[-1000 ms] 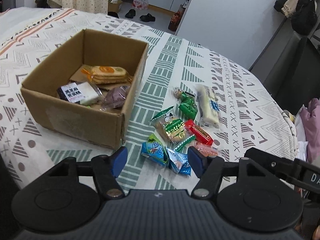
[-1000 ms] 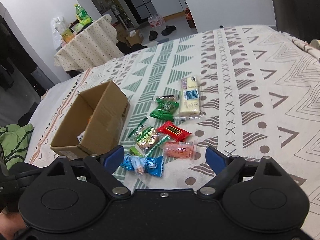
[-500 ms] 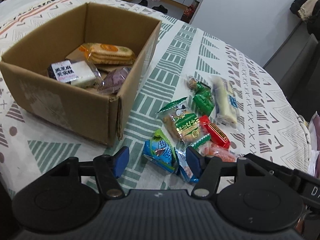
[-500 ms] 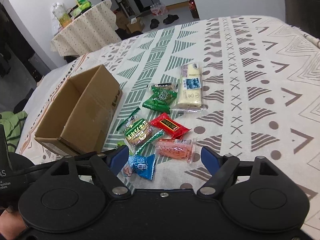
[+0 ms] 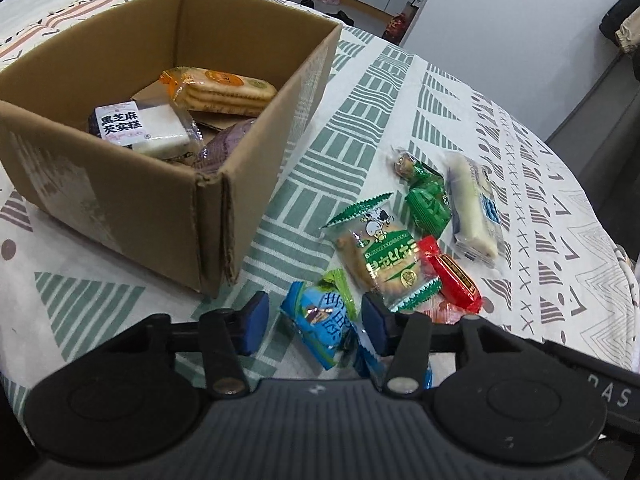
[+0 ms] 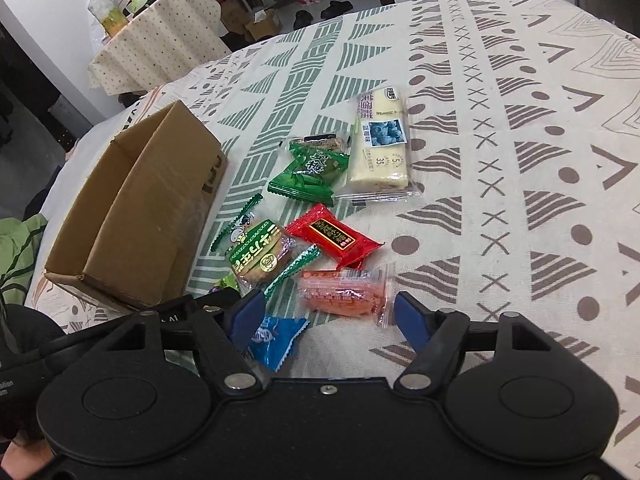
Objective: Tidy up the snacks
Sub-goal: 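Grasp blue candy packet with left tool while right tool grasps pink packet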
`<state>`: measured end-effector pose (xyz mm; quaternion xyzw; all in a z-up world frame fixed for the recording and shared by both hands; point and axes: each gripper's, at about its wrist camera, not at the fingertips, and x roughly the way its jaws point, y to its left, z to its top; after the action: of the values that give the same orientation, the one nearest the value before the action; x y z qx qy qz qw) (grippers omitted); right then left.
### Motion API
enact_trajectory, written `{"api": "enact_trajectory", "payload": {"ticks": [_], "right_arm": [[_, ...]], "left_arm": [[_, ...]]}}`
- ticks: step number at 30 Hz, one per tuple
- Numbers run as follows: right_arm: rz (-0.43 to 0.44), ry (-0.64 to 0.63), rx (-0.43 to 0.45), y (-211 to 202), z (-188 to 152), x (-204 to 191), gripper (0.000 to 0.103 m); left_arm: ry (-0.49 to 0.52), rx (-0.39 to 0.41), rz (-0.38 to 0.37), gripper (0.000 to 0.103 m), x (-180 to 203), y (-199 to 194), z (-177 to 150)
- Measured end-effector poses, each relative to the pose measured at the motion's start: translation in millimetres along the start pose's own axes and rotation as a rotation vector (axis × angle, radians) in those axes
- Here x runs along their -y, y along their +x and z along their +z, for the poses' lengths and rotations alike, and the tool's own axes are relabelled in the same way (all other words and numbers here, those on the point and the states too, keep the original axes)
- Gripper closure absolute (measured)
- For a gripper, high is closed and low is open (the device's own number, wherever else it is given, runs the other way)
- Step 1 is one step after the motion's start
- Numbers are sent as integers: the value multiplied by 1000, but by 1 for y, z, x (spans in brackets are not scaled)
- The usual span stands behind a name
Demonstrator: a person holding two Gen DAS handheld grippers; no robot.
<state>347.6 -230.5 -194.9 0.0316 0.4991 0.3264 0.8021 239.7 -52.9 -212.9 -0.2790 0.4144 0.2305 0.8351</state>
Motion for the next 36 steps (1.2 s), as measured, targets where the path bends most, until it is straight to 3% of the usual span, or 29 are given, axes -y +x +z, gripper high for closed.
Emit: {"api": "enact_trajectory", "payload": {"ticks": [3,11,13,16,36], "right_arm": [[-6,7,-5,5,1,1,34],[-45,-34,-13,17,0,-5,37],[-72,-53,-21,18,-1,-6,49],[-62,-40,-35,14,-1,-5,54],[33,-74,108,-39,3,-37,55]], "left_arm": [[-18,0,-2,70,-3,0,2],[-34,2,-21,73,-8,-9,2],[-30,5,-27,73,-9,-13,2],[-21,7,-35,74,-9,-21,2],[35,149,-92,74,-3,-98,15]]}}
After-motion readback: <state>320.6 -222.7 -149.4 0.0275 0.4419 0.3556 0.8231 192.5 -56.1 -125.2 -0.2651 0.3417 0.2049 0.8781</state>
